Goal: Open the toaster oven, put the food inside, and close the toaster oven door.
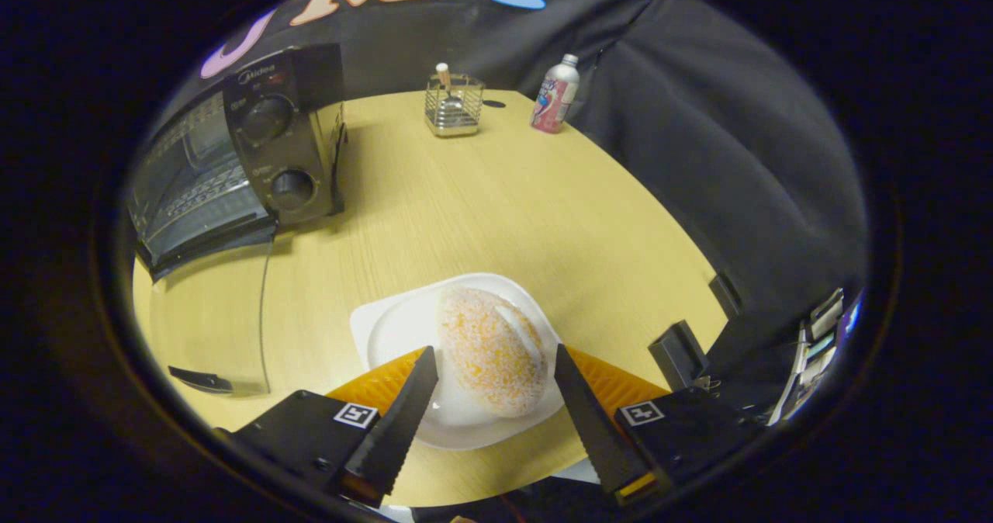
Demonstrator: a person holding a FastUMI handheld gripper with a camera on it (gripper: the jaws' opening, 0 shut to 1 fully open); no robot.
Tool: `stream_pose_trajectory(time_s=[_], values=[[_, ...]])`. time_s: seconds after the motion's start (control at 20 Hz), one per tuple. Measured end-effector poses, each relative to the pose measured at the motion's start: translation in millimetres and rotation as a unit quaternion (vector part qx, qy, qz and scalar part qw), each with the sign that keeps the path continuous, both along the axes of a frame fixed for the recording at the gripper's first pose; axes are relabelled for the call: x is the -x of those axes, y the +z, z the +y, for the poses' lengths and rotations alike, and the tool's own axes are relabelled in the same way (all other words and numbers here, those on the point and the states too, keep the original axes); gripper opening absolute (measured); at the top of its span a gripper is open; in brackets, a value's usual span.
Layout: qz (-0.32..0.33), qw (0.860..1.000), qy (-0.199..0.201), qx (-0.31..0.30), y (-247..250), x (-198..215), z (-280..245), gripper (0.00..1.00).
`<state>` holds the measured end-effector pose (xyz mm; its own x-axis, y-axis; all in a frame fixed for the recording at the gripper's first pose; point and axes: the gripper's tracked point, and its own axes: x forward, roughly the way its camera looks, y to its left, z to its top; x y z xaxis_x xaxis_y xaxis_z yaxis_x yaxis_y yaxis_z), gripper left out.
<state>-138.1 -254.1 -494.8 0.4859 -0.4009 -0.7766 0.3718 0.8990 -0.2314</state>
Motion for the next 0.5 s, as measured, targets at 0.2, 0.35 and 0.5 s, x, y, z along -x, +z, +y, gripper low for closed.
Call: stream_pose_trajectory(time_s=[0.2, 0.35, 0.5], values=[[-0.013, 1.000, -0.010, -0.026, -9.1, -3.1, -1.5, 0.90], [-0.025, 0.999, -0.023, -0.040, -10.3, -4.4, -1.4, 0.84], [-0.031, 0.997, -0.043, -0.048, -10.5, -2.9, -2.5, 0.75]])
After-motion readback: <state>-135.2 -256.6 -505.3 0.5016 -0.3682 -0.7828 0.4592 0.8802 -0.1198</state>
